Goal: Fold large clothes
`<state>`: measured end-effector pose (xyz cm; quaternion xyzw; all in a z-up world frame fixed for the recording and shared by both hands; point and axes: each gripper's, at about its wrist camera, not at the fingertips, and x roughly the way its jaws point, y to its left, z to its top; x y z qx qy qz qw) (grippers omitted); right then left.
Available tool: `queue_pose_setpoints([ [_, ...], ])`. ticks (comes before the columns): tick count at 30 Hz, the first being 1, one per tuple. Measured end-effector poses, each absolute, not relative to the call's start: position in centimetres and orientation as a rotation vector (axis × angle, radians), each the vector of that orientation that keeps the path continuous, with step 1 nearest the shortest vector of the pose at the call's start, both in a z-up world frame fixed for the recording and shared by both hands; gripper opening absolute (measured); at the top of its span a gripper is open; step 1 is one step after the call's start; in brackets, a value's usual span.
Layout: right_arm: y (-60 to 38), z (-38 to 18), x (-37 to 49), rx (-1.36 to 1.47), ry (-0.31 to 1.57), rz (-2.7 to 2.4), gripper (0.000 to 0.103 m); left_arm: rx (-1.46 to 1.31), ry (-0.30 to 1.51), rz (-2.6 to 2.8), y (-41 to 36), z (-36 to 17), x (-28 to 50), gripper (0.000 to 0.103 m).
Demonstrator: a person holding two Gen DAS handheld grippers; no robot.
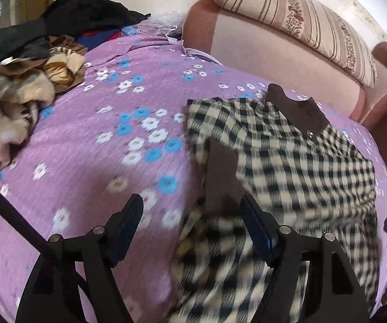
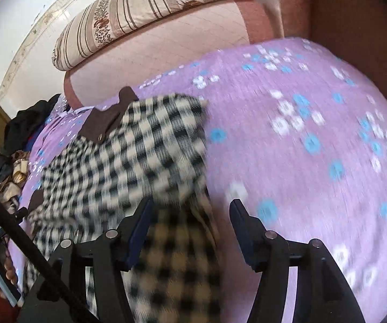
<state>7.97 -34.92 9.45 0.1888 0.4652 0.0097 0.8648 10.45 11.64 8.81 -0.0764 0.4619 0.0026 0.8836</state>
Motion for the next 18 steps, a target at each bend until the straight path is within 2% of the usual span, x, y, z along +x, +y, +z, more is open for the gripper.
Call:
queue_pose_setpoints([
  [6, -36.8, 7.7, 2.4, 0.542, 1.018, 0.047, 0.066, -0.202, 0.963, 0.022, 13.3, 8.1, 6.6, 0.074],
  [12, -37.1, 7.2, -3.4, 0.636, 0.947, 0.086, 0.068, -0.227, 0.967, 0.038, 13.6, 7.2, 4.0, 0.074],
  [18, -36.6, 6.6, -5.6, 0.622, 0.873, 0.105, 0.07, -0.18, 0.976, 0.055, 12.7, 5.6, 2.5, 0.074],
])
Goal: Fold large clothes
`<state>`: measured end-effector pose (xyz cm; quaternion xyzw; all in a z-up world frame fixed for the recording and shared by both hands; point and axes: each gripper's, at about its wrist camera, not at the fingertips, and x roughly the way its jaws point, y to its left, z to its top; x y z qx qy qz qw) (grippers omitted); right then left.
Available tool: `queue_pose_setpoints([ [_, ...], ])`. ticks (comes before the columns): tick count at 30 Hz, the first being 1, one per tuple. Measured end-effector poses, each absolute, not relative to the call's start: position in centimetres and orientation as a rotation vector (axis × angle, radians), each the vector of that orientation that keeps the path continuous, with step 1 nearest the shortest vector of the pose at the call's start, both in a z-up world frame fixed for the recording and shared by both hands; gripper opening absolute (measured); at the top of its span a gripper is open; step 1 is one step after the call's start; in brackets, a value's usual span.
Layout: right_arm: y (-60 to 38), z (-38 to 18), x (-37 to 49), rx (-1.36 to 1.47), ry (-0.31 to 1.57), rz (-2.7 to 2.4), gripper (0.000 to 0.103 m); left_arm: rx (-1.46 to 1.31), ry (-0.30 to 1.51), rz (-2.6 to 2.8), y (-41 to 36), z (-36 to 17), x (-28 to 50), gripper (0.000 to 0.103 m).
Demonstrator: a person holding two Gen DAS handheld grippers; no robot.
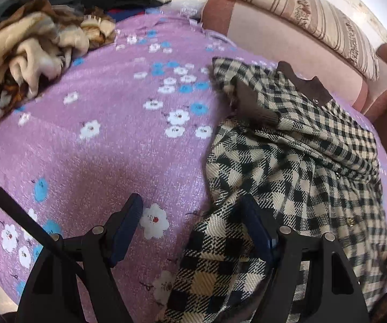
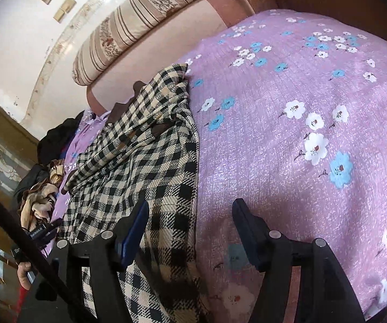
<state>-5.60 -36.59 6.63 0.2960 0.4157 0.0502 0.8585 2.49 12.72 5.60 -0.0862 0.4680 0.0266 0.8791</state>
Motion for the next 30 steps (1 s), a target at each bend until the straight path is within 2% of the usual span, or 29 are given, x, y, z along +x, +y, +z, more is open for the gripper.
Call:
queue_pose_setpoints([
  [3, -36.3, 6.5, -5.8, 0.62, 0.846, 0.124, 0.076, -0.133, 0.975, 0.052, 12.0, 5.4, 2.3, 0.074],
  [8, -35.0, 6.6, -5.5, 0.558, 0.825, 0.129, 0.095, -0.117, 0.971, 0.046, 11.9, 5.1, 2.3, 0.081],
  [10, -34.3, 6.6, -5.2, 0.521, 0.828, 0.122, 0.098, -0.115, 0.966, 0.041, 11.9, 5.0, 2.2, 0.084],
  [21, -32.4, 6.7, -4.9, 0.423, 0.849, 0.04, 0.101, -0.073, 0.95, 0.03, 11.1, 4.4, 2.3, 0.093],
  [30, -32.5, 6.7, -5.4, 0.435, 0.821, 0.051, 0.102, -0.057, 0.943, 0.046, 10.8, 4.4, 2.2, 0.094],
])
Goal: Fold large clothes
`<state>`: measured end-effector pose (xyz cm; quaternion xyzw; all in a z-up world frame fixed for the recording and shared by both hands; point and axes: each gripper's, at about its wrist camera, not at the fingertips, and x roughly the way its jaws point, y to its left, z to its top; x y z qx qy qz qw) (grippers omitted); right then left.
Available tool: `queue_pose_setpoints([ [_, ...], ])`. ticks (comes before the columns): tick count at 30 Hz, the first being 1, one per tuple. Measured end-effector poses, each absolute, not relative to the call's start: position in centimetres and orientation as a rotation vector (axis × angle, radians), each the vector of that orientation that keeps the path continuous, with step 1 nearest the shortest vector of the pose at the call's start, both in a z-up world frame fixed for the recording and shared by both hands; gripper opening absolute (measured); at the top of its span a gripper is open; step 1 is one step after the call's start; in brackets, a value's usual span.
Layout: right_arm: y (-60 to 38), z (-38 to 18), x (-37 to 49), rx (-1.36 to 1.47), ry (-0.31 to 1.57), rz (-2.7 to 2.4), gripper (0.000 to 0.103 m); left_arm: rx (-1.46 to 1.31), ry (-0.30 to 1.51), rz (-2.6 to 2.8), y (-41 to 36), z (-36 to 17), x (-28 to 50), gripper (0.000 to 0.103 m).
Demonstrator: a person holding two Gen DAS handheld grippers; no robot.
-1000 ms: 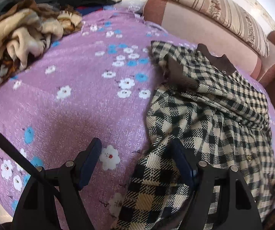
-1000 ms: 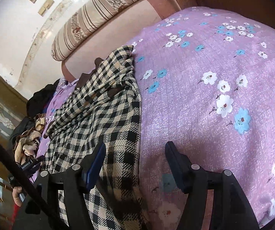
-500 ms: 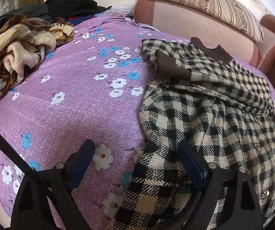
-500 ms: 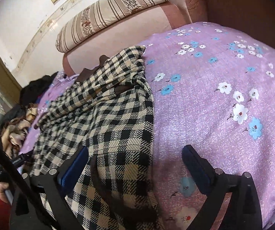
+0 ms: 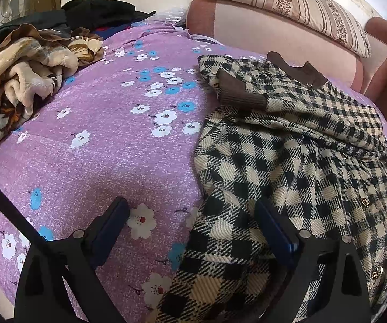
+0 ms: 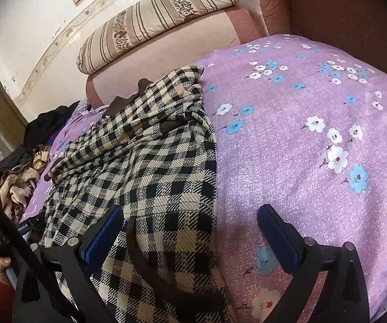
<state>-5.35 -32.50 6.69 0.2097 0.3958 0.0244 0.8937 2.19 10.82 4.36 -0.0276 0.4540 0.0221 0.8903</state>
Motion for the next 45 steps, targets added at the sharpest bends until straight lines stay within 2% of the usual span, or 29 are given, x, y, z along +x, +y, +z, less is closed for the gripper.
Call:
queue_pose_setpoints([
  [8, -32.6, 6.6, -5.5, 0.441, 0.793, 0.067, 0.102, -0.064, 0.982, 0.091, 10.6, 5.0, 2.2, 0.094],
  [11, -33.3, 6.5, -5.8, 0.494, 0.774, 0.085, 0.102, -0.128, 0.989, 0.029, 10.8, 6.0, 1.1, 0.076],
  [12, -33.6, 6.5, -5.7, 0.509, 0.781, 0.099, 0.102, -0.15, 0.989, 0.011, 10.9, 6.4, 0.7, 0.073],
  [15, -34.0, 6.7, -5.3, 0.519, 0.821, 0.14, 0.102, -0.233, 0.968, -0.009, 12.4, 7.9, -0.8, 0.073],
  [19, -36.1, 6.7, -5.6, 0.666, 0.829, 0.21, 0.102, -0.251, 0.967, 0.025, 14.7, 8.7, -1.8, 0.073],
  [25, -37.2, 6.6, -6.1, 0.756, 0.842, 0.243, 0.097, -0.307, 1.041, -0.012, 17.1, 6.6, -1.9, 0.073],
  [36, -32.9, 5.4, -7.7, 0.851, 0.966, 0.544, 0.096, -0.466, 1.08, -0.465, 12.9, 5.4, -3.9, 0.072],
  [37, -32.6, 5.1, -8.1, 0.893, 0.973, 0.573, 0.096, -0.48, 1.083, -0.482, 12.9, 5.3, -4.2, 0.071],
  [40, -32.4, 4.5, -9.1, 0.96, 0.981, 0.601, 0.094, -0.566, 1.106, -0.507, 13.8, 4.7, -5.0, 0.054],
  [45, -32.2, 3.3, -10.1, 1.074, 0.995, 0.626, 0.089, -0.597, 1.109, -0.5, 14.5, 4.4, -6.1, 0.051],
])
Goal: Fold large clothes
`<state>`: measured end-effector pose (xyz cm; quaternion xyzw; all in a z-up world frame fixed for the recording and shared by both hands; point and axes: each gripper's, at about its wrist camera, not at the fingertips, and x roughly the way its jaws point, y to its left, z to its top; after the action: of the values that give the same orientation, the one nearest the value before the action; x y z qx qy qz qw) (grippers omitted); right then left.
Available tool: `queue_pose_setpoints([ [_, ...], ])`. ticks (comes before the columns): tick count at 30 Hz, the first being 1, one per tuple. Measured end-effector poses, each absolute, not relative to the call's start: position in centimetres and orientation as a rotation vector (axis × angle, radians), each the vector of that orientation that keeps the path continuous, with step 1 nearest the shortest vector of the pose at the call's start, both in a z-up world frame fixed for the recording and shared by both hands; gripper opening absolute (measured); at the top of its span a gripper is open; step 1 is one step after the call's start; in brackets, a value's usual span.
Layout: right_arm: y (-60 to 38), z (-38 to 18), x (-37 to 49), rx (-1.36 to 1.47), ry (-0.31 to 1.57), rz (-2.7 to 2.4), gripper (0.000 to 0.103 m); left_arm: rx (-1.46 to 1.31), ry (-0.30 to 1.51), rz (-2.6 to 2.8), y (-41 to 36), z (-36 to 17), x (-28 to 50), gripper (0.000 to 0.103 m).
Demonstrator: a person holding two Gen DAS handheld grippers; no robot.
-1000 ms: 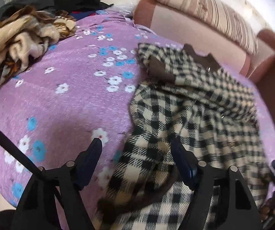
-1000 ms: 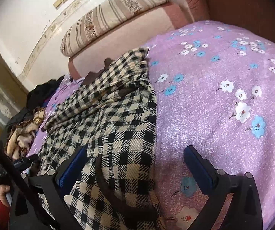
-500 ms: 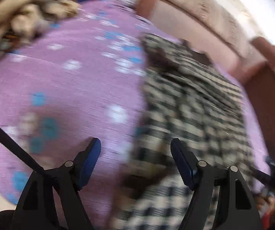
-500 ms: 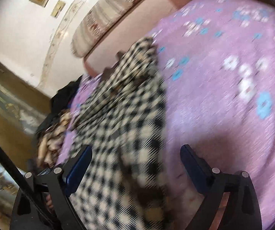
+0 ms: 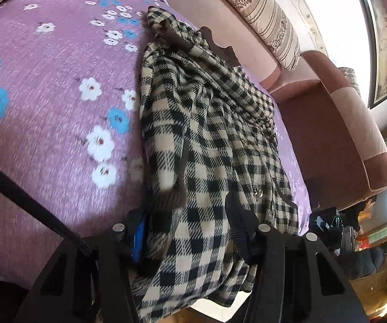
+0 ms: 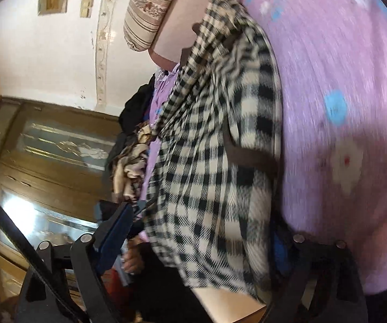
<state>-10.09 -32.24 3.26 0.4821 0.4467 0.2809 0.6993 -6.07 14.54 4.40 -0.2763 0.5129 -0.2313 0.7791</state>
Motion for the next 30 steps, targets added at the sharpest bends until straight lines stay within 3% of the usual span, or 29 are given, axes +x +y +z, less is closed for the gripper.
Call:
queue_pose_setpoints([
  [8, -28.8, 1.6, -11.9, 1.076, 1.107, 0.689, 0.087, -0.511, 1.09, -0.453, 13.9, 4.9, -8.2, 0.052],
  [21, -26.1, 1.5, -12.7, 0.963, 1.138, 0.648, 0.085, -0.397, 1.105, -0.428, 12.6, 4.9, -11.8, 0.053],
  [23, -25.7, 1.6, -12.6, 0.954, 1.139, 0.634, 0.085, -0.366, 1.1, -0.422, 12.2, 5.0, -11.9, 0.056],
  [25, -25.8, 1.5, -12.7, 0.951, 1.138, 0.623, 0.085, -0.362, 1.099, -0.433, 11.7, 5.0, -11.8, 0.068],
  [27, -25.8, 1.6, -12.7, 0.954, 1.135, 0.615, 0.085, -0.356, 1.1, -0.437, 11.2, 5.1, -11.7, 0.073],
  [30, -25.6, 1.5, -12.6, 0.949, 1.133, 0.609, 0.085, -0.323, 1.096, -0.425, 10.6, 5.1, -11.8, 0.075],
])
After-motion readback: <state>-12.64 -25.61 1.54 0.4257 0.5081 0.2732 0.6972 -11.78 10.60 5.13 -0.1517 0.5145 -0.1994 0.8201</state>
